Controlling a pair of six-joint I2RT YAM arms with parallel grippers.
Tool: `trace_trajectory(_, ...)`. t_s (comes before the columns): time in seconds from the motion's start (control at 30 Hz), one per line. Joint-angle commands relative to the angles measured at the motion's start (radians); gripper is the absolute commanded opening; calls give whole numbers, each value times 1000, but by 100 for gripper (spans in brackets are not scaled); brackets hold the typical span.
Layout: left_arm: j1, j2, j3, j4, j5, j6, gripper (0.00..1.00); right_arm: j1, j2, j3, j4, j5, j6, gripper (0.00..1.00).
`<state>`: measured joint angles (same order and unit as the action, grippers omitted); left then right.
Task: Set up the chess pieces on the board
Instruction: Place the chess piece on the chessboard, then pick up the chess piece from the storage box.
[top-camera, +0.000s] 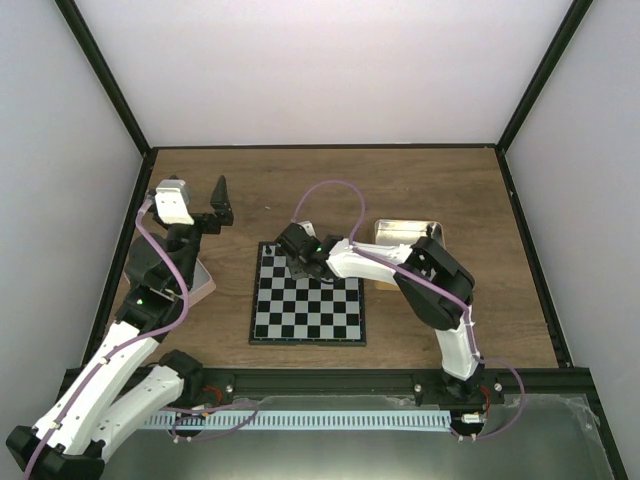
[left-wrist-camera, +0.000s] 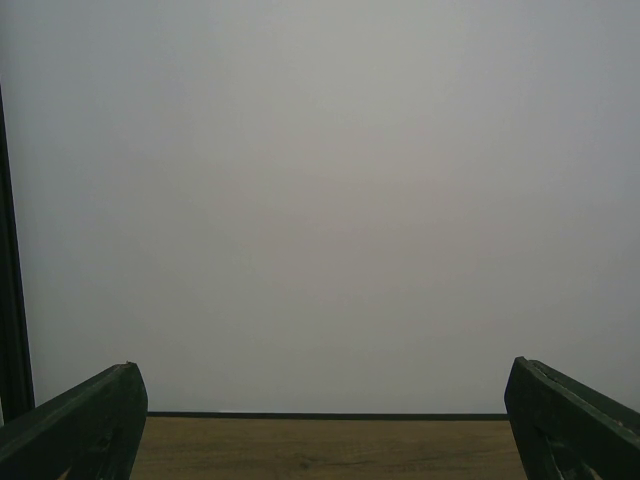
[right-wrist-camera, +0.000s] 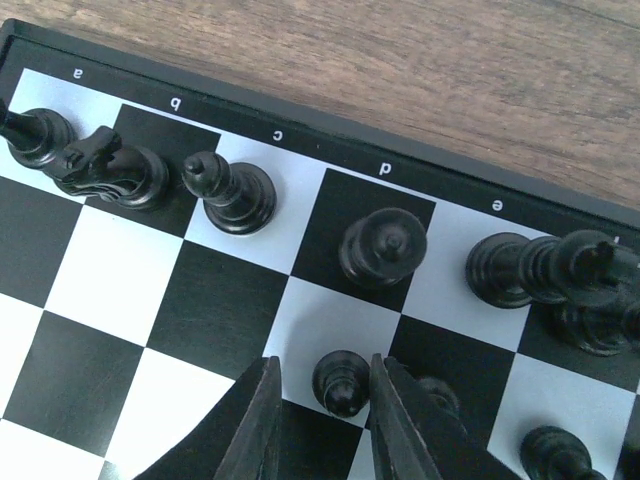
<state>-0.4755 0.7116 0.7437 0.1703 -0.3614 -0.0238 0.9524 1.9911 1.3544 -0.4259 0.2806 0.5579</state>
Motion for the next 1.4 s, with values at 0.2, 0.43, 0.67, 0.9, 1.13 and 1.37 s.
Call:
trace_trajectory(0.2, 5, -5, -4, 10, 2, 2, 100, 4, 13, 27, 16, -4, -7, 19)
trace_trajectory(0.43, 6, -5, -4, 10, 2, 2, 100, 3, 5, 28, 22, -5, -13, 21)
trace_trajectory(0.67, 5, -5, -4, 11, 1, 2, 100, -5, -97, -9, 67, -20, -18, 28)
trace_trajectory(0.9, 5, -7, -4, 12, 6, 1, 100, -60, -304, -132, 116, 46, 25, 32)
trace_trajectory(1.13, 5, -7, -4, 12, 13, -2, 100, -236, -506, -296, 34, 221, 152, 35)
trace_trajectory(1.37, 5, -6, -4, 12, 13, -5, 100, -476, -559, -414, -103, 238, 257, 36)
